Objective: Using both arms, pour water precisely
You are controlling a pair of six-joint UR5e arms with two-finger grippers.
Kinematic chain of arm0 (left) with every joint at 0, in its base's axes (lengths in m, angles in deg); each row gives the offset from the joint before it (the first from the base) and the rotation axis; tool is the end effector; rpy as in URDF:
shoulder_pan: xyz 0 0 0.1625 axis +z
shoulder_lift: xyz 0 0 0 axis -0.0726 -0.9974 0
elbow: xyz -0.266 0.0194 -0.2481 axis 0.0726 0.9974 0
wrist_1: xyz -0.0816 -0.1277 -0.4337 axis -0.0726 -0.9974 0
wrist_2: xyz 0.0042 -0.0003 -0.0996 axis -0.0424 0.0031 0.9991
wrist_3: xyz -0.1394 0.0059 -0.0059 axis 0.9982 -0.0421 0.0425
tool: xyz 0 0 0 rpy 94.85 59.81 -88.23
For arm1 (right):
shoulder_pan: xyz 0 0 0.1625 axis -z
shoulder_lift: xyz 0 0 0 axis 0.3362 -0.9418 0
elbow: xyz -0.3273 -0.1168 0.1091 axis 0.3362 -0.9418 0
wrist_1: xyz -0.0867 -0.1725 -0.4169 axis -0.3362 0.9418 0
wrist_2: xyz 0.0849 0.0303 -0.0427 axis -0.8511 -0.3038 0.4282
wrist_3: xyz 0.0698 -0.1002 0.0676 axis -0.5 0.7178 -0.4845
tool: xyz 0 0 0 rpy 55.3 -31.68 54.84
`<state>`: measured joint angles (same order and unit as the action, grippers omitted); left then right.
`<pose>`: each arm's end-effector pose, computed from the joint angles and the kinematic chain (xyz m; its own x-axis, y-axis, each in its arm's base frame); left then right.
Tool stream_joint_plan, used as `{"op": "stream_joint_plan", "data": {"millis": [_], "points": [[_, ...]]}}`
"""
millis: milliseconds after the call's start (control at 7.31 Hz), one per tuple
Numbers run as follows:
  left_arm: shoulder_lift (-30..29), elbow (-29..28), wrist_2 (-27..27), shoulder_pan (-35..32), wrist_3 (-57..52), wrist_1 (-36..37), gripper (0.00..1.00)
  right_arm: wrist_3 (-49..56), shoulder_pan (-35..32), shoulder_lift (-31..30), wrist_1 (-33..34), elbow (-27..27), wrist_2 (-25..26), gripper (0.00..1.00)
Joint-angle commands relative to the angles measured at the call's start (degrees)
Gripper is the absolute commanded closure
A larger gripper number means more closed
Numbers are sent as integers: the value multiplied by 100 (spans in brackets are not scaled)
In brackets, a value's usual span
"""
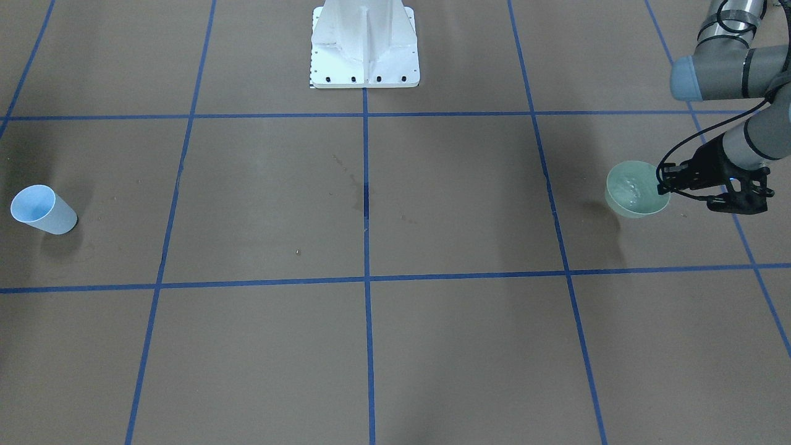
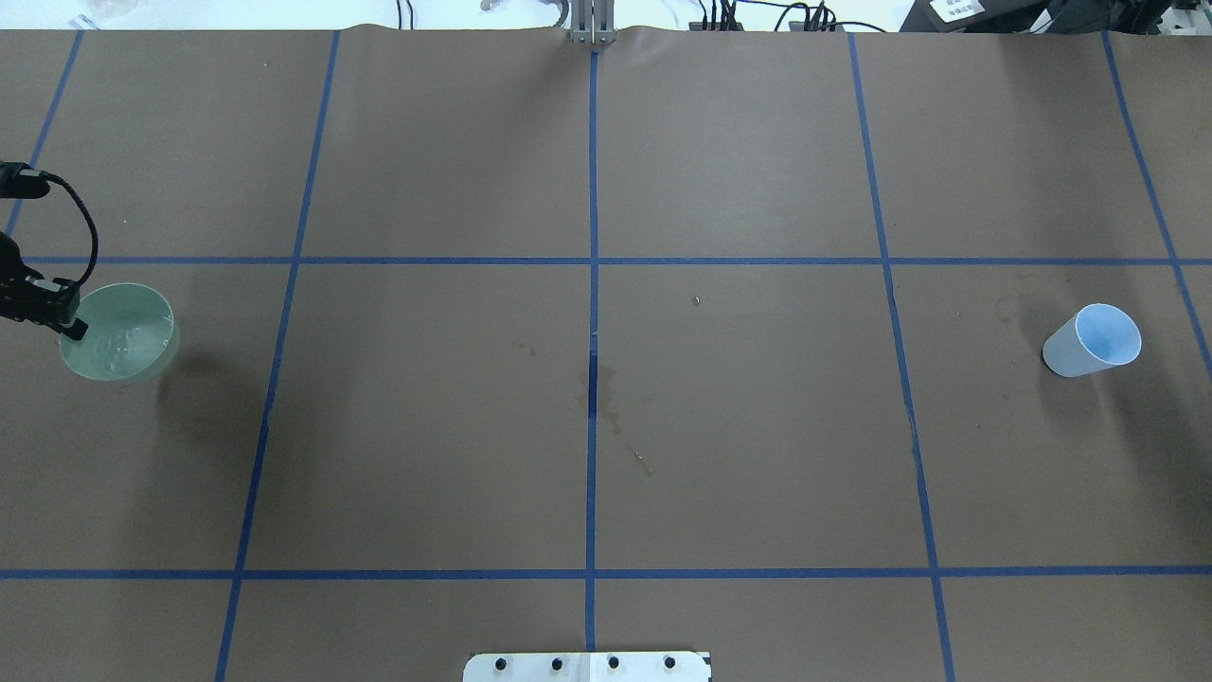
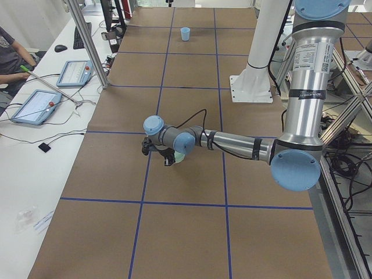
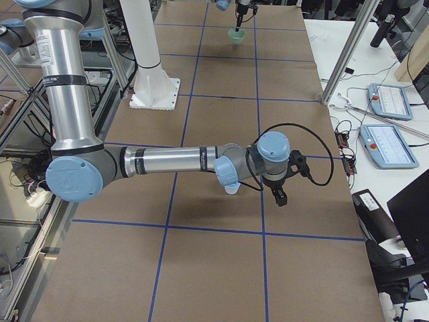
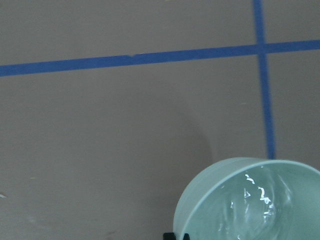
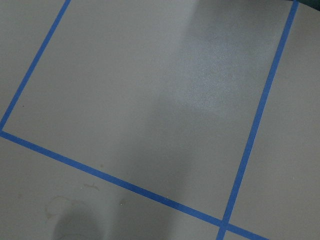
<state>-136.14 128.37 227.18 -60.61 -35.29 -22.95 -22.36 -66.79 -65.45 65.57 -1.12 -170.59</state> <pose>0.2215 -0.5357 0.5587 0.6363 0.0502 -0.7698 -0.1605 0.9847 -0.0684 -0.0088 -0.6116 0.5341 0.6462 -0.3492 0.6786 0.0737 0.9135 0.4000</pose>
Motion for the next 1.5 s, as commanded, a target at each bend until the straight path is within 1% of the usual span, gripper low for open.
{"op": "stream_joint_plan", "data": {"millis": [0, 137, 273, 410, 547, 684, 1094, 1230, 1367], "points": [[-5, -337, 38, -97, -87, -44, 100, -3, 4, -8, 1, 18, 0, 1], [4, -373, 46, -97, -122, -44, 100, -12, 4, -8, 1, 18, 0, 1], [4, -382, 38, -106, -165, -35, 81, -12, 4, -17, 1, 18, 0, 1], [4, -373, 46, -106, -166, -35, 23, -12, 4, -17, 1, 18, 0, 1], [4, -347, 55, -114, -166, -44, 0, -21, 4, -17, 1, 27, 0, 1], [-5, -303, 64, -280, -175, -35, 0, -21, 4, -17, 1, 27, 0, 1], [30, 398, 73, -824, -271, 35, 0, -91, -13, -113, 168, 62, 0, 1], [109, 583, 56, -1140, -350, 0, 0, -100, -39, -218, 185, 193, 0, 1], [162, 620, -23, -1508, -1281, 44, 0, -91, -40, -289, 185, 194, 9, 1]]}}
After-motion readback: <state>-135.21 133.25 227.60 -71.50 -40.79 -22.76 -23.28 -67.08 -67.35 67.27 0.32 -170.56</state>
